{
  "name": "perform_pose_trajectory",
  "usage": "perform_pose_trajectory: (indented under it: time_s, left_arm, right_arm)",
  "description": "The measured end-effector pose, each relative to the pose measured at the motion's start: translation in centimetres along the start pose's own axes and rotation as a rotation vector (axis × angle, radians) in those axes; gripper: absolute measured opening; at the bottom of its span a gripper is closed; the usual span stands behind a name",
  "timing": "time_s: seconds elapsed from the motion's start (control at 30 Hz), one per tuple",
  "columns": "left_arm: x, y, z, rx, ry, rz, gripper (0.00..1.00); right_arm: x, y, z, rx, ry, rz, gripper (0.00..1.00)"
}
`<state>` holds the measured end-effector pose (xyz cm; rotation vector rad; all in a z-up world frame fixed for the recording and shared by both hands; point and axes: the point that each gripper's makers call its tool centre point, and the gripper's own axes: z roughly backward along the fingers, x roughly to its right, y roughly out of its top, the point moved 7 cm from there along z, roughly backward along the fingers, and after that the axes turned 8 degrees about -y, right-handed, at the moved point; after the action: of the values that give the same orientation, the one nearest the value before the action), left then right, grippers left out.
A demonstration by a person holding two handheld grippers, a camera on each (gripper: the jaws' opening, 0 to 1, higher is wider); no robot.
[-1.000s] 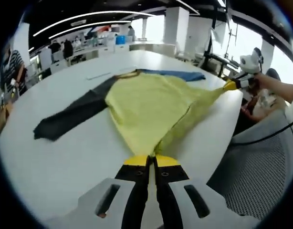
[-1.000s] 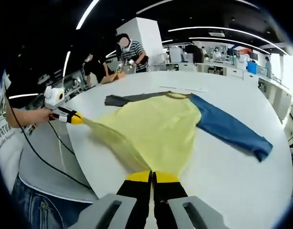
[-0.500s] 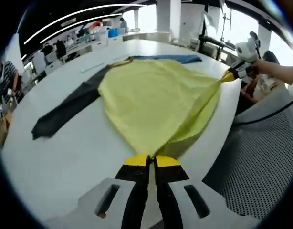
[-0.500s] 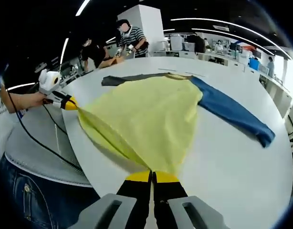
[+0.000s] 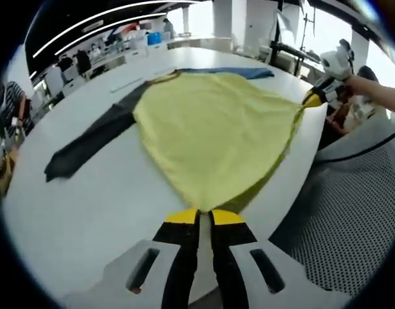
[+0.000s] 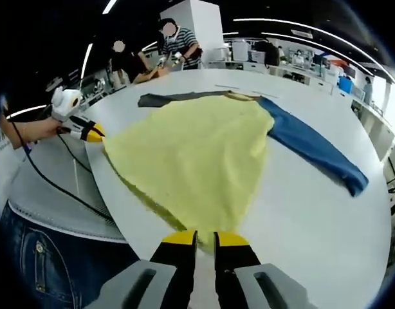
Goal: Fold the garment on the visible template until the final outline fits inside the template.
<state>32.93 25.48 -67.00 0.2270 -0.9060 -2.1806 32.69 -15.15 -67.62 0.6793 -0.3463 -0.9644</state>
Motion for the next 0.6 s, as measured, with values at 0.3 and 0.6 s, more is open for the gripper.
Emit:
perform_pose_trajectory:
  time_s: [0.3, 0.6]
  left_arm:
    - [-0.5, 0.9, 0.2, 0.056, 0.016, 0.086, 0.14]
    - [-1.2, -0.1, -1.2, 0.048, 0.059, 0.222, 0.19]
  right_arm:
    - [1.0, 0.5, -0.1, -0.016, -0.055, -0.1, 0.18]
    - [1.0, -0.5, -1.1, -0.071, -0.097, -0.191, 0.17]
